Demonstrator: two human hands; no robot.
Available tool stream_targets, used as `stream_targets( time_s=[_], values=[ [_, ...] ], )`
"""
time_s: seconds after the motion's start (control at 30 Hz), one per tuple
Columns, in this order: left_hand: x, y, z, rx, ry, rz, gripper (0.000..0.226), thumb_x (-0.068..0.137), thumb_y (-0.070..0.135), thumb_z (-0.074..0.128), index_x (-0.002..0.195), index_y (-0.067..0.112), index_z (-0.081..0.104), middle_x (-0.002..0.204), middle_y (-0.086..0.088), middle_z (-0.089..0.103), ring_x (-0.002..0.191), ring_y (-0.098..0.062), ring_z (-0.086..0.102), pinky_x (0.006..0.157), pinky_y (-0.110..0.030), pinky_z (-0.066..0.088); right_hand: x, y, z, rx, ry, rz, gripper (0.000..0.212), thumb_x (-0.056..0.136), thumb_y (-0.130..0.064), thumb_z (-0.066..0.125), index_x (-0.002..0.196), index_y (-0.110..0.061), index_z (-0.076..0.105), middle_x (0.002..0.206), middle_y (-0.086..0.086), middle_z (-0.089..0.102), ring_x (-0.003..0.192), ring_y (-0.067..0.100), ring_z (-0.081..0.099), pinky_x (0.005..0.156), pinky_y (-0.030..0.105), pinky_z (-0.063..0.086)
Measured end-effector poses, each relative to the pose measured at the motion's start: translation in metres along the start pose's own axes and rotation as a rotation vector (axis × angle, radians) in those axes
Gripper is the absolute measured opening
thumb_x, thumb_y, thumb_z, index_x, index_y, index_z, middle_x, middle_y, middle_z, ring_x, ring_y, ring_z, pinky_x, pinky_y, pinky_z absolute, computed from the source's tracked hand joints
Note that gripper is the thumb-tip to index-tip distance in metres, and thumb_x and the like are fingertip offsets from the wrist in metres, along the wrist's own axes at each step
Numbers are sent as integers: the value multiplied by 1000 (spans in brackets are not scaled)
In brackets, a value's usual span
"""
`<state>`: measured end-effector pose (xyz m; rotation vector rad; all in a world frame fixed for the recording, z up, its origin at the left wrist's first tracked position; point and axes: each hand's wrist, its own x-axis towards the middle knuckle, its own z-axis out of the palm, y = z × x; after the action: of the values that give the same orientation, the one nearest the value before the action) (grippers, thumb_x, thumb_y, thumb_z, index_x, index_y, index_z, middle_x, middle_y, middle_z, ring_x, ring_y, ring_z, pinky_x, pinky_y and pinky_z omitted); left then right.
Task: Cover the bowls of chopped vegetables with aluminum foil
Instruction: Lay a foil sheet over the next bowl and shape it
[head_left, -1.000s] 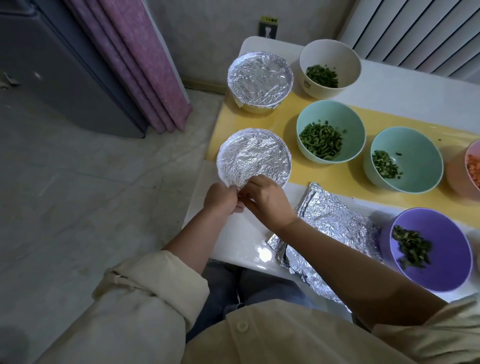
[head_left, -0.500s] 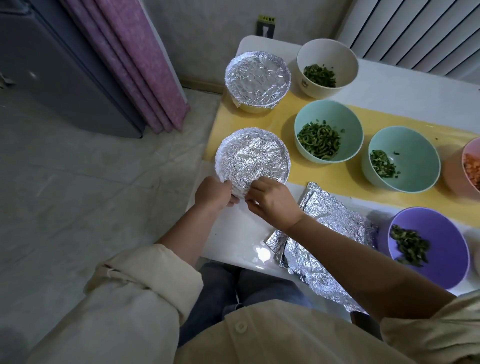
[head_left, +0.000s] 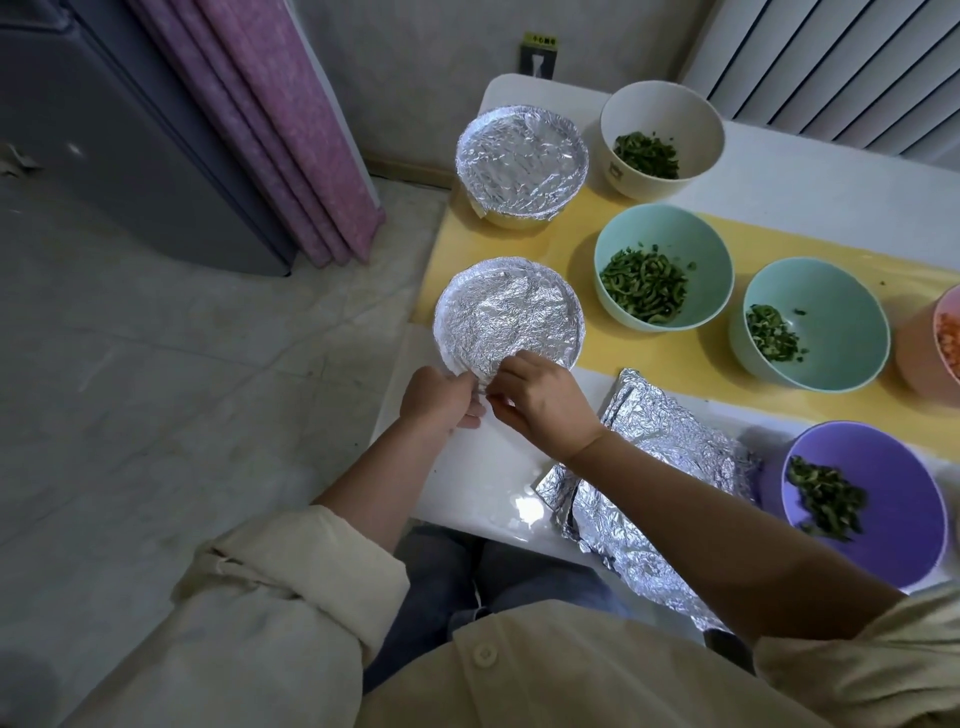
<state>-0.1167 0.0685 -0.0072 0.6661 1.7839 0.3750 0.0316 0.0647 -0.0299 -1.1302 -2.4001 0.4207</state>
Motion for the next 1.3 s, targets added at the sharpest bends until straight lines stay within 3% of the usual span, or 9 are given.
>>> stream_targets(
  time_s=[0.17, 0.27, 0.37, 0.53, 0.73, 0.8, 0.97, 1.17, 1.3],
  values=[
    [6, 7, -4, 24, 43, 64, 21, 86, 16, 53, 78, 3, 66, 64, -14, 73, 68, -28, 74, 83, -36, 59, 1, 0, -5, -5, 5, -1, 23, 90, -25, 60, 81, -6, 68, 77, 8, 58, 71, 29, 55, 60, 37, 45],
    [7, 11, -11, 63, 23, 91, 19, 85, 13, 51, 72, 4, 62, 58, -9, 72, 66, -26, 74, 70, -29, 58, -6, 8, -17, 7, 14, 9, 34, 90, -38, 58, 87, -5, 67, 82, 9, 59, 75, 29, 54, 66, 36, 41],
    [10, 11, -16, 123, 30, 83, 23, 88, 12, 49, 67, 7, 58, 52, -3, 68, 64, -24, 71, 53, -23, 42, -13, 13, -20, 14, 3, -36, 35, 92, -38, 55, 80, -8, 66, 79, 7, 59, 73, 29, 55, 65, 37, 43],
    [11, 12, -17, 126, 40, 103, 24, 87, 13, 51, 65, 6, 57, 53, -7, 69, 68, -27, 73, 65, -26, 50, -12, 11, -11, -9, -3, -55, 21, 90, -16, 58, 73, -7, 65, 72, 7, 57, 68, 29, 55, 60, 37, 44],
    [6, 0, -11, 52, 137, 108, 33, 86, 30, 55, 64, 8, 64, 57, -4, 70, 55, -24, 67, 54, -23, 40, -4, 6, -9, -8, -17, -38, 23, 89, -15, 51, 70, -7, 61, 71, 7, 56, 67, 28, 55, 59, 37, 44],
    [2, -4, -4, 8, 124, 89, 34, 86, 35, 59, 65, 10, 64, 59, -4, 67, 54, -23, 66, 59, -26, 43, -1, 5, -8, -4, -17, -29, 21, 87, -15, 51, 70, -7, 61, 71, 7, 56, 66, 28, 55, 57, 36, 45],
    [5, -1, 4, -2, 102, 85, 20, 83, 11, 48, 66, 11, 58, 72, -14, 74, 70, -30, 74, 78, -38, 56, 3, 0, -4, -9, -12, -23, 21, 87, -15, 52, 69, -6, 60, 70, 8, 54, 65, 29, 54, 56, 37, 44],
    [-5, 9, 0, -32, 9, 32, 20, 94, 18, 50, 93, 3, 63, 73, -10, 68, 66, -29, 68, 69, -32, 51, 3, -2, -9, -37, 29, -10, 22, 86, -16, 54, 67, -7, 61, 69, 6, 54, 65, 26, 53, 55, 34, 39],
    [-5, 13, 1, 9, 12, 48, 20, 92, 8, 42, 85, 6, 60, 65, -10, 69, 67, -30, 70, 78, -38, 56, 3, -3, -7, -32, 21, -7, 28, 89, -18, 50, 65, -7, 60, 68, 7, 53, 64, 27, 53, 53, 34, 39]
  ],
)
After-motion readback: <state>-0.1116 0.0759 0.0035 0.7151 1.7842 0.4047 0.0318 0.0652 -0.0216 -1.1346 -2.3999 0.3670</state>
